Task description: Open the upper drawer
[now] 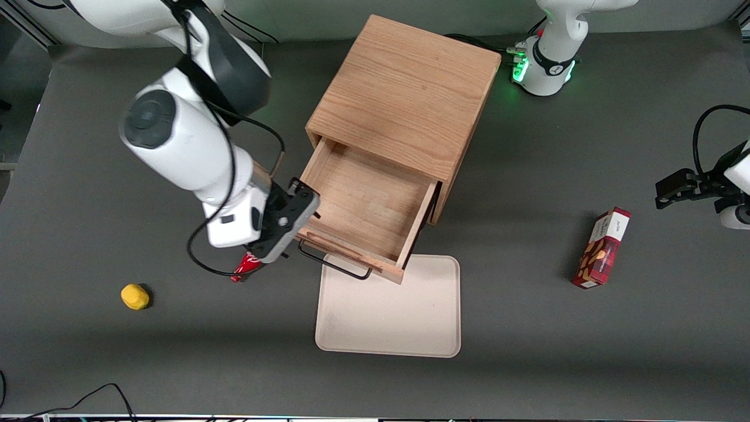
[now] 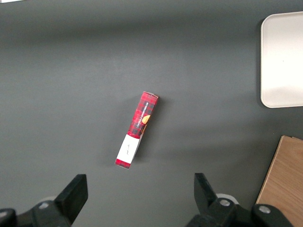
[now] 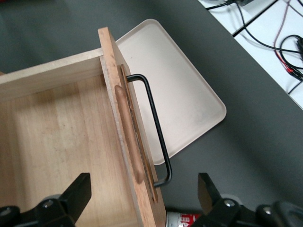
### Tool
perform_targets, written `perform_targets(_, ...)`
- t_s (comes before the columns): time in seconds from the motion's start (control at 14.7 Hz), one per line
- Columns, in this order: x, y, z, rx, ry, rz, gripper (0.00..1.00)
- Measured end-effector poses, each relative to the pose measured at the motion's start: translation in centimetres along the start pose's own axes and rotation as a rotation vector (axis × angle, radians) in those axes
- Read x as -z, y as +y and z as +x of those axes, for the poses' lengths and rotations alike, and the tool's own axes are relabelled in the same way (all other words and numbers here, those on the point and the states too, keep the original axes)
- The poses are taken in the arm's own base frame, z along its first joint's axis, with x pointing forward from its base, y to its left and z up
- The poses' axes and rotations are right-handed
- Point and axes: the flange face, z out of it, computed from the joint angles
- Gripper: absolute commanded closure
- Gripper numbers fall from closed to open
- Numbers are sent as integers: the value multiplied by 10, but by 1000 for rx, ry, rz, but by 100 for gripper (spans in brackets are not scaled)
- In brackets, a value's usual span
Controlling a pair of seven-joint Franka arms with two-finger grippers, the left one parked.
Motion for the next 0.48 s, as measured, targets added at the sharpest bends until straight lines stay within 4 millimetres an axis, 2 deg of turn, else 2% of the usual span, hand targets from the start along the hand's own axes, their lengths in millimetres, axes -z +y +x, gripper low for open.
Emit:
perform_targets(0.2, 48, 44, -30, -183, 2, -14, 0)
perform_targets(0.48, 129, 92, -89, -406, -18, -114, 0)
